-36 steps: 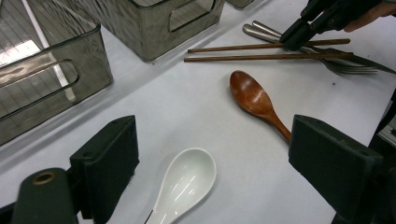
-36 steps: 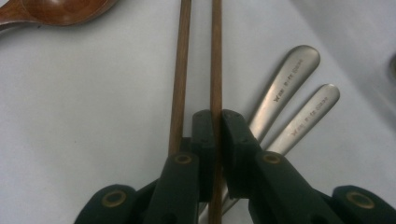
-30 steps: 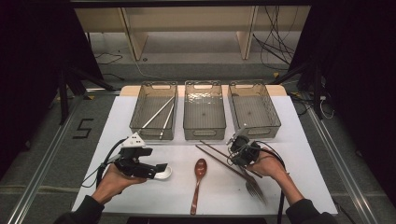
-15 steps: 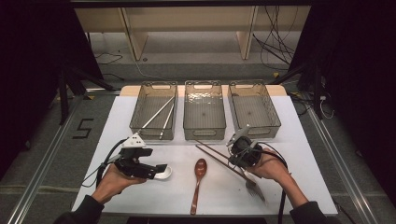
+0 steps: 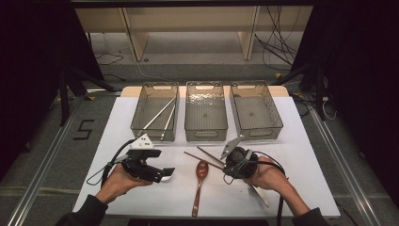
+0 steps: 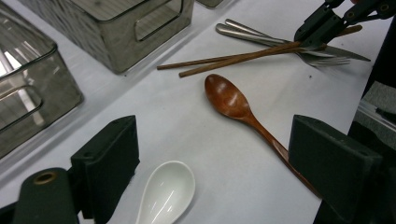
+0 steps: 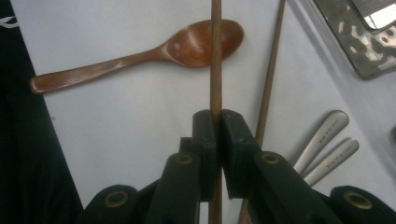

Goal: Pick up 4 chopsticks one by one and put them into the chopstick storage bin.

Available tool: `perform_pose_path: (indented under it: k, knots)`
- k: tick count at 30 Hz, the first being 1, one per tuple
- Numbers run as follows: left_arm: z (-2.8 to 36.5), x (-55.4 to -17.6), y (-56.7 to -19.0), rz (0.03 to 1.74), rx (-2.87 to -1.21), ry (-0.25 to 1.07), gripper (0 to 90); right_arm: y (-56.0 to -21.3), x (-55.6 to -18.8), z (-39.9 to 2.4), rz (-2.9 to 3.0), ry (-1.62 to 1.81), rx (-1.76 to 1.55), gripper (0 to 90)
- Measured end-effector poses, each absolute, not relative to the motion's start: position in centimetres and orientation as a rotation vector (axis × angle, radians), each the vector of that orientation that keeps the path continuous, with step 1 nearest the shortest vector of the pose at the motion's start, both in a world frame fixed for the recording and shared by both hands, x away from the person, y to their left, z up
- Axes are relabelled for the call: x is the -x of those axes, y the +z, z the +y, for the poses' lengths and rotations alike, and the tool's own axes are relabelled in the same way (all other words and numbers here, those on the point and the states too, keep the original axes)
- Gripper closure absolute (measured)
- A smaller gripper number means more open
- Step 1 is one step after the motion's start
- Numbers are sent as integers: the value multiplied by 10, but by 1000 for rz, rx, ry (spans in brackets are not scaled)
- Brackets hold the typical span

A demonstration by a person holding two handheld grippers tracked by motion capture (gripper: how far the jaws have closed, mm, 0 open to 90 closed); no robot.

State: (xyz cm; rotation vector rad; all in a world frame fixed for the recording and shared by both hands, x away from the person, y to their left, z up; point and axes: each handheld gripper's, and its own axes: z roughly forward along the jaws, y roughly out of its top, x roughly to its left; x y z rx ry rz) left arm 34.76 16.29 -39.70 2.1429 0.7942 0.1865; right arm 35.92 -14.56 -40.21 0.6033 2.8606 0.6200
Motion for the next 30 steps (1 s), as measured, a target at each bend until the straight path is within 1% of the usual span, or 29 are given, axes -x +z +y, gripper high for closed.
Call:
perform_pose_path:
  k: [11,16,28,30]
  knots:
    - [147,-350,-391,726,-2197,161,162,-403,-351,-136,2882,620,-539,853]
    - [133,-351,-393,664,-2269,154,176,-403,-348,-132,2893,616,-523,853]
    - [107,-356,-402,572,-2426,92,189,-403,-340,-123,2924,627,-449,852]
    - [104,-357,-404,562,-2449,85,202,-403,-339,-122,2928,628,-438,852]
